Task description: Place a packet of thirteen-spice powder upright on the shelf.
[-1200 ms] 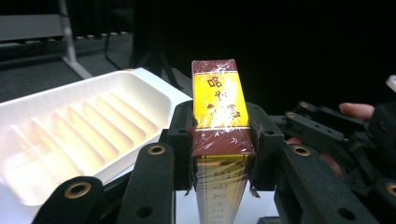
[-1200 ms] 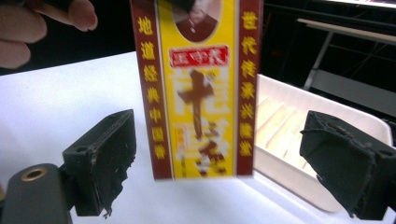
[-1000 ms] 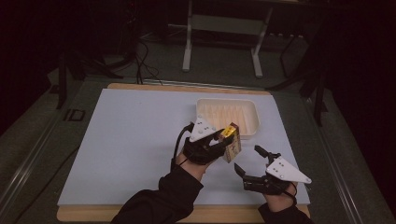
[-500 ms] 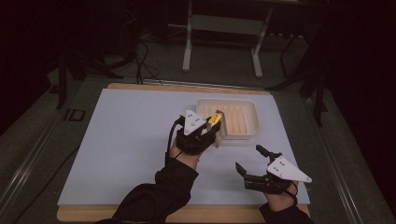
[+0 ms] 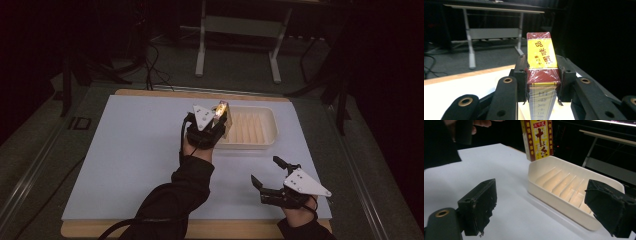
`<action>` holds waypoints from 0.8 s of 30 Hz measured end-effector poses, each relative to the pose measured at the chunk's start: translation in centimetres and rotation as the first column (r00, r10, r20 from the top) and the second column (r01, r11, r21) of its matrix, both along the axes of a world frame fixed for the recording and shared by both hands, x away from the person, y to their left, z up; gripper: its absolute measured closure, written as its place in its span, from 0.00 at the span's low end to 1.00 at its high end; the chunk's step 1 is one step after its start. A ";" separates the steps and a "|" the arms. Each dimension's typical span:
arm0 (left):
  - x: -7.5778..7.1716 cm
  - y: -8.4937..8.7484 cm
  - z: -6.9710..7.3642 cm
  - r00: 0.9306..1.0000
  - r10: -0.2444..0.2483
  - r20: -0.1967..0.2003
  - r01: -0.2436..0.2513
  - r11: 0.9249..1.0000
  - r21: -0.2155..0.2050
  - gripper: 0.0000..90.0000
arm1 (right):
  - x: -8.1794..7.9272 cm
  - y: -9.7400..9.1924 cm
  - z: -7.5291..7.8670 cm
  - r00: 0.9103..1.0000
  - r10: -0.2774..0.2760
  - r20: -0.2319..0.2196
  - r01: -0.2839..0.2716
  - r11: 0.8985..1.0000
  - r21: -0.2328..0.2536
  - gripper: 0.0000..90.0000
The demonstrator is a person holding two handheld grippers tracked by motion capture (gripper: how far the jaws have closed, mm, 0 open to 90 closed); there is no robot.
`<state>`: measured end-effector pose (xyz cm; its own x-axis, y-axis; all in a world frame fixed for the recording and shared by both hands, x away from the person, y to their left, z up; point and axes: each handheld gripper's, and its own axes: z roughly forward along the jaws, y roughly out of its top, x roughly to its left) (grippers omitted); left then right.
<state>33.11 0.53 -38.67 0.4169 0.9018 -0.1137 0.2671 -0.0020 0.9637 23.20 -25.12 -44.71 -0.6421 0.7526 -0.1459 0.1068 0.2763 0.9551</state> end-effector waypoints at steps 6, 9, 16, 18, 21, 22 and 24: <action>1.4 -0.8 -0.4 0.999 0.042 -0.012 -0.042 0.999 -0.012 0.77 | -0.2 -0.2 0.1 1.000 -0.016 0.022 0.016 1.000 0.001 0.12; 2.0 -1.3 -0.6 0.998 0.066 0.006 -0.066 0.997 0.028 0.77 | -0.1 -0.3 0.1 1.000 -0.014 0.014 0.014 1.000 0.002 0.12; 3.7 -1.4 -1.6 0.991 0.134 -0.006 -0.134 0.990 0.035 0.77 | -0.1 -0.5 0.1 1.000 -0.010 0.004 0.010 1.000 0.004 0.12; 4.0 -1.5 -2.1 0.988 0.154 -0.009 -0.154 0.988 0.032 0.77 | -0.1 -0.4 0.0 1.000 -0.007 -0.001 0.007 1.000 0.001 0.12; 4.1 -1.6 -2.3 0.986 0.165 -0.002 -0.165 0.986 0.028 0.77 | -0.1 -0.4 0.0 1.000 -0.008 -0.006 0.008 1.000 0.000 0.12; 4.4 -1.7 -2.9 0.983 0.185 -0.004 -0.185 0.982 0.029 0.77 | -0.1 -0.4 0.0 1.000 -0.008 -0.006 0.008 1.000 0.000 0.12; 4.8 -1.8 -3.2 0.981 0.191 -0.025 -0.190 0.982 0.022 0.77 | 0.0 -0.5 0.0 1.000 -0.005 -0.007 0.005 1.000 0.000 0.12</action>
